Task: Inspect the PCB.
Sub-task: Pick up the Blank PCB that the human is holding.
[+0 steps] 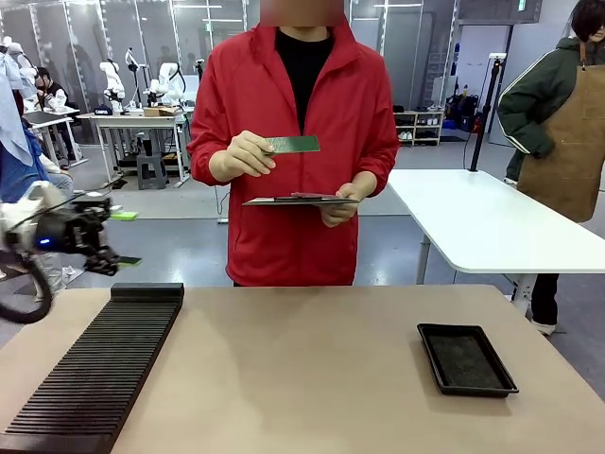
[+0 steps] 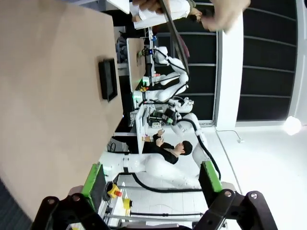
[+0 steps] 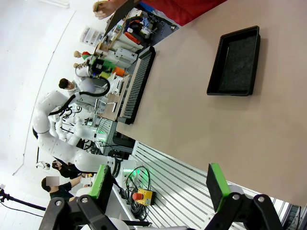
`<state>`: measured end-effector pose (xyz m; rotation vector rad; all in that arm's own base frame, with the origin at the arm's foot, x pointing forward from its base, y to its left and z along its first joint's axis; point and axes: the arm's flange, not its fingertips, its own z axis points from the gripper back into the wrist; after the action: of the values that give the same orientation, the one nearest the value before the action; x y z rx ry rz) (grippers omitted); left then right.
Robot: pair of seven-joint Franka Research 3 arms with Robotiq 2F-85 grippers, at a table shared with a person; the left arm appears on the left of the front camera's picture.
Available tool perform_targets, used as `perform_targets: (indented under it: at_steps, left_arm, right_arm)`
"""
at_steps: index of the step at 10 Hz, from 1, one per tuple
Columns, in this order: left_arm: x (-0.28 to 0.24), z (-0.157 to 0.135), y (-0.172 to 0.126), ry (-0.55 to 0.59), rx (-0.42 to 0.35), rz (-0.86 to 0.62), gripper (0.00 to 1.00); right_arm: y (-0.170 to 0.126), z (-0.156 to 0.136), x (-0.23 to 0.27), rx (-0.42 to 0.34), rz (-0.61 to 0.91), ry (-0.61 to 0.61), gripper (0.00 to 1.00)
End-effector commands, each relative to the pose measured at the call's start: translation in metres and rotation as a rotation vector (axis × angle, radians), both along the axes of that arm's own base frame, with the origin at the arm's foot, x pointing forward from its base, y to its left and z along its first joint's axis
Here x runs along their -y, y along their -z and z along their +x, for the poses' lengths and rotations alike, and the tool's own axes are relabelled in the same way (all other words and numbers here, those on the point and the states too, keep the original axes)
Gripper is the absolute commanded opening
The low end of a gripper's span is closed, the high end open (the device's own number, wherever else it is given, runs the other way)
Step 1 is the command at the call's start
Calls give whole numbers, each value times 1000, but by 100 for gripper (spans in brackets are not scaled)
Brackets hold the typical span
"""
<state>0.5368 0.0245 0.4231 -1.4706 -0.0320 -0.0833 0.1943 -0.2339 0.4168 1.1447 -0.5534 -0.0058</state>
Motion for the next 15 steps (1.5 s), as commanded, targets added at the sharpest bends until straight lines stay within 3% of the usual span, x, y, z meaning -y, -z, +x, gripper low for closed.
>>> perform_targets:
  at_steps: [1,3,7,10,12,13,15]
  left_arm:
    - [-34,-70,2,-18,15,-31,100]
    - [-80,-130,10,-16,32,-33,100]
    - [-158,-193,44,-11,83,-71,100]
    - [-182,-219,59,-36,97,-63,100]
    - [-181,-217,61,-44,112,-115,100]
    - [-179,-218,62,-58,79,-45,100]
    - [-179,-218,62,-58,79,-45,100]
  right_arm:
    - [-2,-1,1,21,7,-2,100]
    - [-2,-1,1,21,7,-2,100]
    - [-2,-1,1,21,7,-2,100]
    - [-2,-1,1,21,7,-2,100]
    - [-2,-1,1,21,7,-2,100]
    - [-2,-1,1,21,7,-2,100]
    - [-2,-1,1,21,7,-2,100]
